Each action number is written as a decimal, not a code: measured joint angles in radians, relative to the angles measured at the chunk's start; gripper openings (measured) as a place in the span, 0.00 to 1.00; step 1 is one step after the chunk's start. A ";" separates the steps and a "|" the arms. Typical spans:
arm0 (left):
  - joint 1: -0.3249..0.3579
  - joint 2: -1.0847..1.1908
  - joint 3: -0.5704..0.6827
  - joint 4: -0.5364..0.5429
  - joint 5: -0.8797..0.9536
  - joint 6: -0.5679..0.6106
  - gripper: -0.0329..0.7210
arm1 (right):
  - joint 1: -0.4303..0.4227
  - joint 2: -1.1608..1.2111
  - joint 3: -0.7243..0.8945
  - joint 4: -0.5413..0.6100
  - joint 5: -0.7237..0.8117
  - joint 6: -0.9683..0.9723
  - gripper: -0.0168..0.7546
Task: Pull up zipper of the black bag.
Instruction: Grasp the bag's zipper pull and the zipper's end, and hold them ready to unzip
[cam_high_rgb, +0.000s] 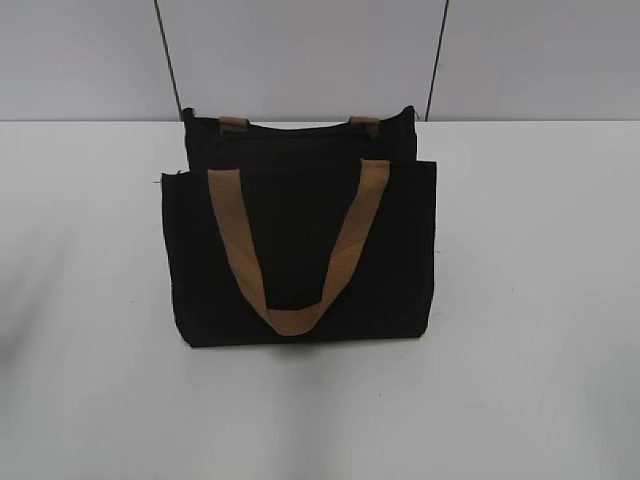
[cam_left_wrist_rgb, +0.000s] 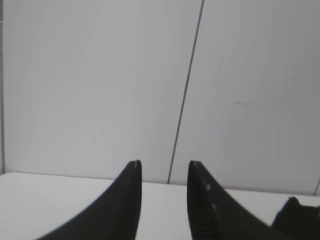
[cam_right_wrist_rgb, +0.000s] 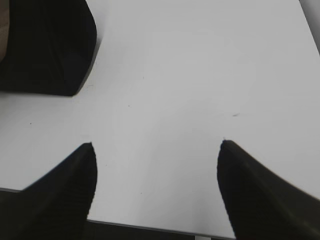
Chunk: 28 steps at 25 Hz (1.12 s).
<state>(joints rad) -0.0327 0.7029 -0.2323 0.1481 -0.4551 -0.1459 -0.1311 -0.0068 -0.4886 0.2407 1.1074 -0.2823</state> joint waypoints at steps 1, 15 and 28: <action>0.000 0.061 0.003 0.075 -0.041 -0.046 0.36 | 0.000 0.000 0.000 0.000 0.000 0.000 0.77; 0.017 0.935 -0.077 0.589 -0.699 -0.149 0.36 | 0.000 0.000 0.000 0.000 0.000 0.000 0.77; 0.090 1.191 -0.334 1.012 -0.597 -0.471 0.41 | 0.000 0.000 0.000 0.000 0.000 0.000 0.77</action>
<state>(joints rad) 0.0576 1.8937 -0.5667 1.1599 -1.0526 -0.6170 -0.1311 -0.0068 -0.4886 0.2407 1.1074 -0.2823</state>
